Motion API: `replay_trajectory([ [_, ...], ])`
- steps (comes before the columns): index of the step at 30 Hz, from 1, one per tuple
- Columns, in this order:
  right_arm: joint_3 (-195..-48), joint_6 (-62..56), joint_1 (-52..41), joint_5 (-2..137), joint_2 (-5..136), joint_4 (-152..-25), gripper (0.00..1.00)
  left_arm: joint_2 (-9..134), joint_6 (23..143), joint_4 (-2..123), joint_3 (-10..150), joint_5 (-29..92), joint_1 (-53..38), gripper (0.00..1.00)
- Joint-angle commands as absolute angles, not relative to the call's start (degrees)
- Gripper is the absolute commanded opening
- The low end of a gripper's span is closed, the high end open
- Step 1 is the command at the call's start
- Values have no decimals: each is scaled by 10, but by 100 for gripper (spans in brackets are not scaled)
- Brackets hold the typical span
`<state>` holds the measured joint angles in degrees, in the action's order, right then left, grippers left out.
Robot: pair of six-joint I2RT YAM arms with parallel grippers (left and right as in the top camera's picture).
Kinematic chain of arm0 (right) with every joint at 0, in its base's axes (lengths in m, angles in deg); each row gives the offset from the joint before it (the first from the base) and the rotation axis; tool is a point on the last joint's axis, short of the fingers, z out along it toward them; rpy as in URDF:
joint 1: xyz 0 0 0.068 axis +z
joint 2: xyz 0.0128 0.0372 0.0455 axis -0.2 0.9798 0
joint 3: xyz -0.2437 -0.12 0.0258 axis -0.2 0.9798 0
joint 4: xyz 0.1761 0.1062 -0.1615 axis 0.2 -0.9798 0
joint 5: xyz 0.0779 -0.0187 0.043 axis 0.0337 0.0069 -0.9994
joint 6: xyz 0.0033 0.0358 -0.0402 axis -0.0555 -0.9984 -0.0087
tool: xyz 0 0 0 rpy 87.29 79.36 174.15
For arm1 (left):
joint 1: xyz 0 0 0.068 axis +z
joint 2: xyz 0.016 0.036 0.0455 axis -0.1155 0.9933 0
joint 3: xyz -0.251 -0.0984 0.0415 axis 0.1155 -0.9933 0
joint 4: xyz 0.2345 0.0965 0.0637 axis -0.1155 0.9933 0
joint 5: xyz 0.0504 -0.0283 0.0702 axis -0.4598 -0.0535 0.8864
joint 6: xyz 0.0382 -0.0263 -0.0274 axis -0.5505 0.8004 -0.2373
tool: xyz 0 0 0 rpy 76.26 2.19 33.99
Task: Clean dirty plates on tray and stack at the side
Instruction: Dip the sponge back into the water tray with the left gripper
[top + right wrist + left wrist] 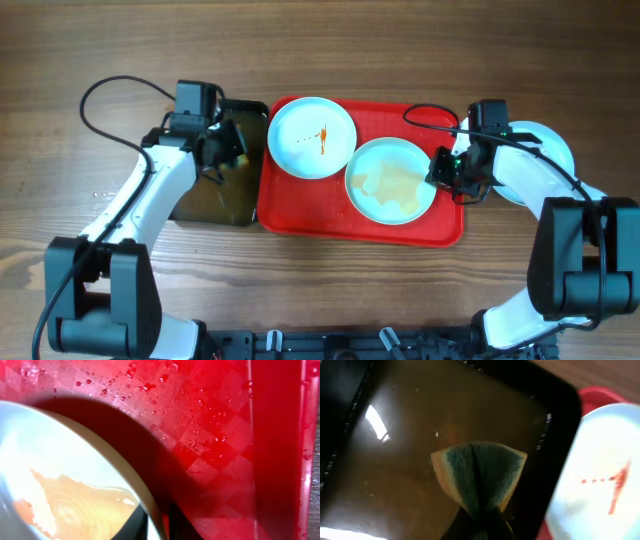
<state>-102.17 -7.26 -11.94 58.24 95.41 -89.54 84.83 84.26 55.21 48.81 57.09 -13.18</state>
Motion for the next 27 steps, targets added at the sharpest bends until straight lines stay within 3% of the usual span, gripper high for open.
replay_trajectory([
  [1, -1001, -71, -113, 596, 981, -897, 12, 878, 784, 542, 462, 582, -115, 4],
  [6, -1000, -70, -113, 596, 981, -905, 11, 934, 669, 529, 455, 522, -114, 4],
  [7, -1000, -70, -113, 596, 981, -906, 11, 940, 669, 529, 455, 522, -114, 20],
  [8, -1000, -70, -113, 596, 981, -907, 11, 943, 669, 529, 455, 522, -114, 45],
  [10, -1000, -70, -113, 596, 981, -908, 12, 944, 669, 523, 455, 536, -113, 67],
  [11, -1000, -70, -113, 596, 981, -908, 12, 944, 670, 517, 455, 557, -112, 73],
  [13, -1000, -70, -113, 596, 981, -910, 12, 944, 670, 508, 455, 567, -112, 77],
  [17, -1000, -70, -113, 595, 981, -912, 12, 949, 670, 474, 455, 565, -112, 71],
  [18, -1000, -70, -113, 595, 981, -912, 12, 952, 670, 469, 455, 557, -112, 65],
  [21, -1000, -70, -113, 595, 981, -916, 12, 956, 670, 470, 455, 515, -113, 25],
  [22, -1000, -70, -113, 595, 981, -917, 12, 956, 670, 472, 455, 515, -113, 8],
  [27, -1000, -69, -113, 596, 981, -924, 12, 953, 670, 473, 467, 522, -111, 4],
])
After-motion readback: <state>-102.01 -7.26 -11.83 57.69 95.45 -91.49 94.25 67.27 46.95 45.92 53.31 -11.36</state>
